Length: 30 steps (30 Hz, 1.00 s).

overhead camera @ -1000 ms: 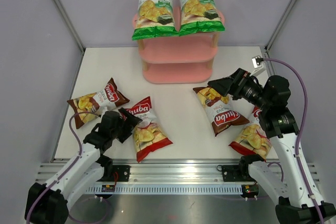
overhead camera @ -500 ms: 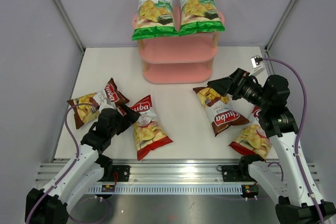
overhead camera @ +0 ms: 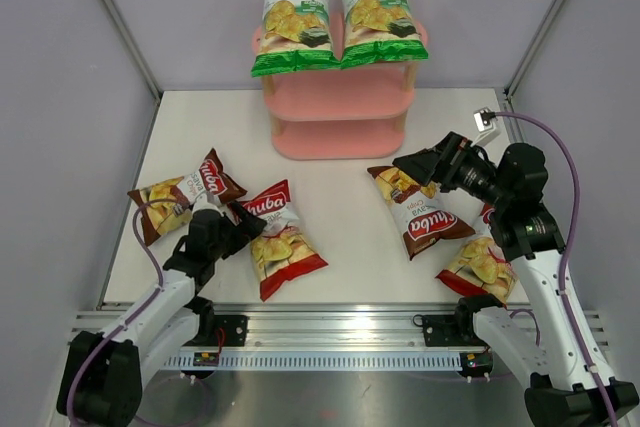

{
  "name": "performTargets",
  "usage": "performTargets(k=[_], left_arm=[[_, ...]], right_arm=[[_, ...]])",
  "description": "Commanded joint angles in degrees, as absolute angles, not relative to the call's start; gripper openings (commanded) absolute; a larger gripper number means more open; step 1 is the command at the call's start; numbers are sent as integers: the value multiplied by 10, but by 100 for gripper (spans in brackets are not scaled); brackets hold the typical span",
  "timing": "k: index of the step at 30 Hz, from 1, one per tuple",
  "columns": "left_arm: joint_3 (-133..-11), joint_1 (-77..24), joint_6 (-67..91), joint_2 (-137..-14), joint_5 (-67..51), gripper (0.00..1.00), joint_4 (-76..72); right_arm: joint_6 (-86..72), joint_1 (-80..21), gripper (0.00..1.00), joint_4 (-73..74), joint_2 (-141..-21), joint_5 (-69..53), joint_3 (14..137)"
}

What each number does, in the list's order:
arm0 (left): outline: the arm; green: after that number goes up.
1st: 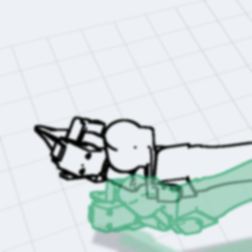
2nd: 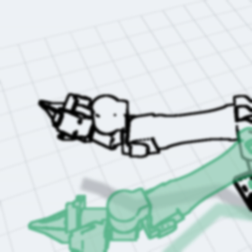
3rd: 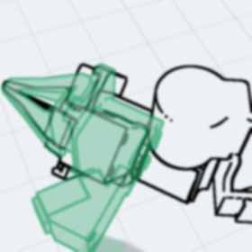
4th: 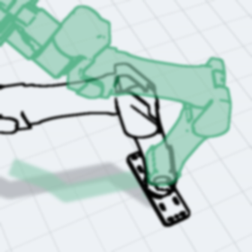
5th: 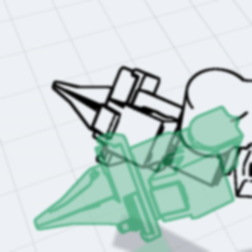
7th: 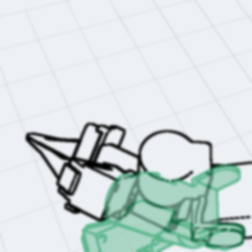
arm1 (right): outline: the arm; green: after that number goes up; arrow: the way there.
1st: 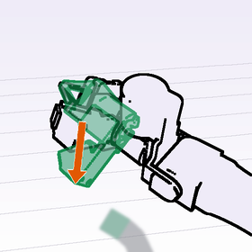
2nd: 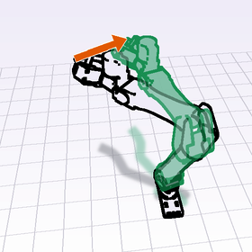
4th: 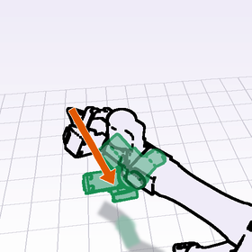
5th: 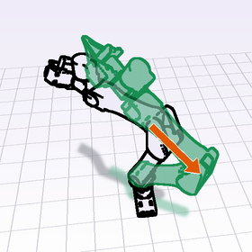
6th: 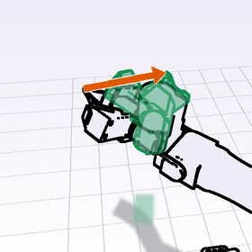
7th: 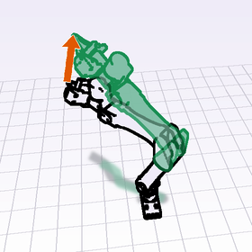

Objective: Place and organize the chips bags onto the shelf

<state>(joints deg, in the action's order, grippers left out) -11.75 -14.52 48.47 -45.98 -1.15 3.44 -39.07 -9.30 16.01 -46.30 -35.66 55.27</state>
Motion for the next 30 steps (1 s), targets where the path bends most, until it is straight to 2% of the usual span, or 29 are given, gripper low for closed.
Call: performTargets(k=[1,4,8,9,12,17,18,23,26,30], left_arm=[[-98,-143,472,-507,-53,99,-39],[-77,-144,488,-533,-74,98,-87],[-52,-145,513,-531,-69,87,-146],[-48,-145,517,-526,-66,76,-148],[-41,-147,537,-490,-49,57,-149],[-39,-149,563,-453,-30,43,-154],[-38,-149,567,-453,-30,37,-156],[-37,-149,605,-455,-44,32,-189],[-45,-149,632,-452,-60,31,-202],[-60,-149,664,-437,-69,30,-213]], right_arm=[[-393,-91,99,127,-461,-367,546],[-402,-91,99,112,-466,-369,535],[-412,-91,99,97,-474,-374,524],[-413,-91,99,95,-475,-375,520],[-412,-91,100,92,-477,-378,512],[-431,-91,99,65,-476,-383,463],[-438,-91,99,43,-477,-392,453],[-519,-98,99,-90,-490,-435,347],[-527,-155,100,-113,-505,-383,309],[-572,-283,99,-206,-532,-266,248]])
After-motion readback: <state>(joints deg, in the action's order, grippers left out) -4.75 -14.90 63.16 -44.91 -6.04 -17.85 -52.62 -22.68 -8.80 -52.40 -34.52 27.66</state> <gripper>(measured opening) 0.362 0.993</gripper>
